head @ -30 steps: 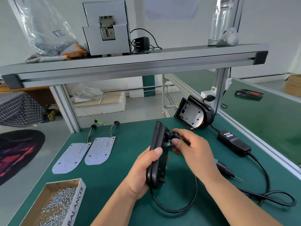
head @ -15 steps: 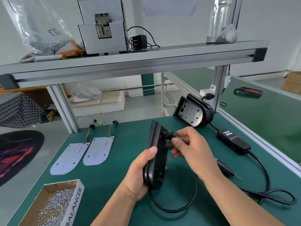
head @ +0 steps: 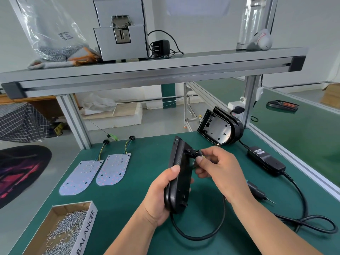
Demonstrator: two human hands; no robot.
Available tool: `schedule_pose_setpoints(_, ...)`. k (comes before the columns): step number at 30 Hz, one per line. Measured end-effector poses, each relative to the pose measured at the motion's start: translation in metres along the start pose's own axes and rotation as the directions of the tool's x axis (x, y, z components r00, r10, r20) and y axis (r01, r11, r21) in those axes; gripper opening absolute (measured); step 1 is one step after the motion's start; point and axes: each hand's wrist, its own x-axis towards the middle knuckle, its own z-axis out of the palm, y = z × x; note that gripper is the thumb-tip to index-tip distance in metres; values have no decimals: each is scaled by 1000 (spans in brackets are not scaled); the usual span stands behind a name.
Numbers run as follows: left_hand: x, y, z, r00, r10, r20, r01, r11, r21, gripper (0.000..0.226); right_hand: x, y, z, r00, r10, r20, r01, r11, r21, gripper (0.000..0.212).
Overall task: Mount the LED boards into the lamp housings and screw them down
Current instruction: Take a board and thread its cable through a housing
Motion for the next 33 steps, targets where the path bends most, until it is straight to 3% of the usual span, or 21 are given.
schedule_pose_setpoints(7, 1, 1, -3, 1000, 9, 1, -9, 1000, 26, 80, 1, 0, 0, 1000, 23, 6, -23, 999, 41, 16)
schedule_pose_setpoints(13, 0, -2, -1, 1000, 25, 13, -26, 999, 41, 86, 0, -7, -2, 998, 60, 10, -61, 995, 84, 3)
schedule_pose_setpoints(19, -2, 7, 1, 994, 82, 69, -92, 983, 158, 55, -2, -8, -1, 999, 1, 43, -6, 994, 105, 14)
schedule_pose_setpoints(22, -3, 10, 2, 993, 95, 75, -107, 980, 169, 51, -3, -10, -2, 996, -56, 68, 52, 997, 60, 24)
schedule_pose_setpoints(29, -3, 10, 3, 987, 113, 117, -136, 967, 216, 56, -7, -15, 1, 986, -164, 14, 164, 984, -63, 24)
schedule_pose_setpoints(33, -4, 7, 3, 987, 105, 118, -128, 970, 209, 66, -6, -15, -4, 992, -121, 22, 122, 992, -18, 18)
